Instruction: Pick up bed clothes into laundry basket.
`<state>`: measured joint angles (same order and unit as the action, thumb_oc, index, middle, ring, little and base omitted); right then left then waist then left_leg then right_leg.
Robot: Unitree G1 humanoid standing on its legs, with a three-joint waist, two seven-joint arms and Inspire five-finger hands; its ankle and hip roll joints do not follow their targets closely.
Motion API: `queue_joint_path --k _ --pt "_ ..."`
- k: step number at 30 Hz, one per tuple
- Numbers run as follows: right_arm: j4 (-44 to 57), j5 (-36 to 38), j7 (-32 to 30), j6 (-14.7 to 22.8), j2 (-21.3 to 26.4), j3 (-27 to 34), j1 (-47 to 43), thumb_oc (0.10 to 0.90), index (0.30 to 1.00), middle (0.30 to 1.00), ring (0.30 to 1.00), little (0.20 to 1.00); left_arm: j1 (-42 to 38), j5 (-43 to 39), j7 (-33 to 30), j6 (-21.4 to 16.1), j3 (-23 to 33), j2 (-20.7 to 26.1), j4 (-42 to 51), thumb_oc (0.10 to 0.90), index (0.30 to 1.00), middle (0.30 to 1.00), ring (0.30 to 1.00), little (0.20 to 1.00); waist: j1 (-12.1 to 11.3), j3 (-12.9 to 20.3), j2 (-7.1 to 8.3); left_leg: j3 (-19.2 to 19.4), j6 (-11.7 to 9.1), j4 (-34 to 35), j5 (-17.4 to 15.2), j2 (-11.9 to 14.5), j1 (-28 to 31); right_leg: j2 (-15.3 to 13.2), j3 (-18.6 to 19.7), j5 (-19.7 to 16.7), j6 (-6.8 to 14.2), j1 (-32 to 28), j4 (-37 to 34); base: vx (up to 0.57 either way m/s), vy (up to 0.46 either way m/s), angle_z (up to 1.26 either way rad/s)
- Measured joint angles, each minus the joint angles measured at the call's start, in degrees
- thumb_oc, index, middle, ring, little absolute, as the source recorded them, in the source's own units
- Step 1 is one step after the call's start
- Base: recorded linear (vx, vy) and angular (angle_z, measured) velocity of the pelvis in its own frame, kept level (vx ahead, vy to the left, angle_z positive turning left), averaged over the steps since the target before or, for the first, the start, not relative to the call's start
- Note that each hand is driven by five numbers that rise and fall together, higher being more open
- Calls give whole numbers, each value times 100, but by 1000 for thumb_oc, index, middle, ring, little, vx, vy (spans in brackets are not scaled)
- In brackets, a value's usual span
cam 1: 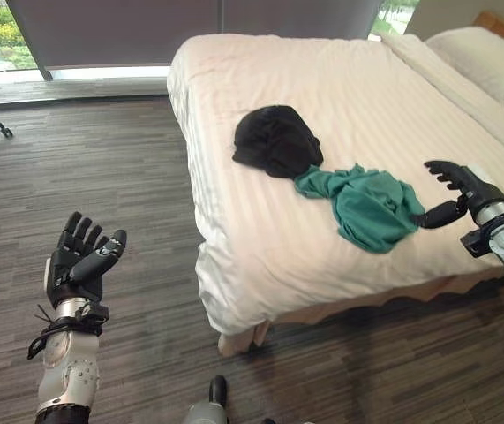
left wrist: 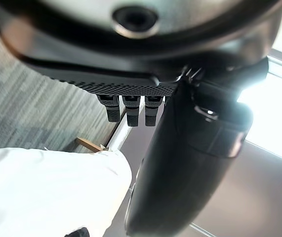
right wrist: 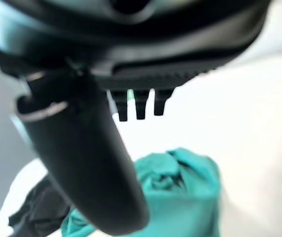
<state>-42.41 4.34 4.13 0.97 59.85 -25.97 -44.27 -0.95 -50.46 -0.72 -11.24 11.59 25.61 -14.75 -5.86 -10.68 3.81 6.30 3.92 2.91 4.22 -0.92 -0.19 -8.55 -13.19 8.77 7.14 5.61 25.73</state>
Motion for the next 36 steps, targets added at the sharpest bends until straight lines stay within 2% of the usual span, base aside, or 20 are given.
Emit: queue_joint_path --k 2,3,4,6,8,9,10,13,16,19,23,28,31,33,36 --pt "-128 -208 1 4 32 -248 -365 800 900 900 900 900 -46 3 0 -2 -47 3 -2 800 900 900 900 900 79 -7 -11 -61 21 70 27 -71 58 -218 96 -52 6 0 -565 305 -101 33" --pt "-301 -349 -1 9 36 -364 -518 800 900 900 900 900 -156 5 0 -3 -85 8 -7 800 900 900 900 900 54 -10 -16 -246 4 75 -52 -54 82 -272 111 -192 133 -45 -1308 247 -71 52" --pt "-412 -506 -17 34 42 -448 -600 800 900 900 900 900 -207 7 1 -7 -113 18 -15 800 900 900 900 900 59 -12 -15 -375 -3 95 -52 -35 91 -205 280 -427 248 -114 -1874 97 -24 57" --pt "-461 -649 -16 13 43 -461 -618 800 900 900 900 900 -221 8 1 -7 -153 34 -15 800 900 900 900 900 38 -36 40 -484 -11 152 -57 -70 175 -239 384 -864 299 -173 -2316 151 -112 51" --pt "-817 -764 -4 51 -35 -604 -674 800 900 900 900 900 -50 9 24 -13 -125 48 20 800 900 900 900 900 -217 -28 230 -567 -192 202 -183 -145 380 -303 243 -1484 271 -362 -2788 133 -129 36" --pt "-921 -787 0 87 -35 -649 -701 800 900 900 900 900 52 9 39 -19 -41 59 101 800 900 900 900 900 -260 -10 398 -640 -257 203 -234 -222 393 -273 230 -1701 92 -477 -3006 78 -75 23" --pt "-1031 -799 -18 73 -65 -646 -764 800 900 900 900 900 153 5 35 -33 44 -10 126 800 900 900 900 900 -328 -9 377 -648 -310 203 -264 -149 381 -184 215 -1727 5 -514 -3100 93 -100 16" --pt "-1424 -801 -4 77 -109 -733 -970 800 900 900 900 900 546 4 39 -24 110 -43 158 800 900 900 900 900 -435 -11 320 -691 -438 202 -296 186 293 111 89 -1685 -42 -483 -3097 78 -84 10" --pt "-1573 -804 -3 60 -110 -733 -1019 800 900 900 900 900 737 0 41 4 84 -66 148 800 900 900 900 900 -462 -13 313 -698 -511 202 -330 309 261 235 52 -1629 -123 -477 -3097 36 -71 8" --pt "-1834 -810 73 61 -111 -751 -1071 800 900 900 900 900 745 -1 56 34 -9 -85 134 800 900 900 900 900 -436 -12 306 -800 -525 202 -326 297 195 234 -61 -1569 -190 -467 -3099 34 -64 14" --pt "-1969 -746 205 -32 -111 -751 -1073 800 900 900 900 900 745 -4 102 35 -25 -94 134 800 900 900 900 900 -421 -11 302 -809 -536 202 -319 271 163 223 -60 -1549 -180 -443 -3099 23 -32 4" --pt "-1254 -433 288 15 -117 -517 -739 800 900 900 900 900 797 -80 130 47 -44 -219 167 800 900 900 900 900 -312 -2 275 -809 -578 202 -290 290 82 231 -54 -1547 -181 -356 -3100 -8 -5 0" --pt "-1035 -411 211 95 -300 -101 -176 800 900 900 900 900 805 -139 146 44 -93 -330 162 800 900 900 900 900 -312 9 184 -800 -595 195 -271 293 -65 232 -36 -1552 -188 -206 -3099 -145 -38 -1" --pt "-1126 -407 -183 103 -717 547 276 800 900 900 900 900 761 -176 133 36 -241 -326 171 800 900 900 900 900 -326 24 114 -833 -605 132 -260 283 -337 225 -60 -1589 -239 20 -3100 -170 -4 5" --pt "-1964 -444 -415 131 -1096 488 262 800 900 900 900 900 710 -230 137 39 -446 -321 187 800 900 900 900 900 -415 -27 -119 -863 -618 117 -161 271 -764 200 -70 -1662 -325 435 -3100 -109 12 3"
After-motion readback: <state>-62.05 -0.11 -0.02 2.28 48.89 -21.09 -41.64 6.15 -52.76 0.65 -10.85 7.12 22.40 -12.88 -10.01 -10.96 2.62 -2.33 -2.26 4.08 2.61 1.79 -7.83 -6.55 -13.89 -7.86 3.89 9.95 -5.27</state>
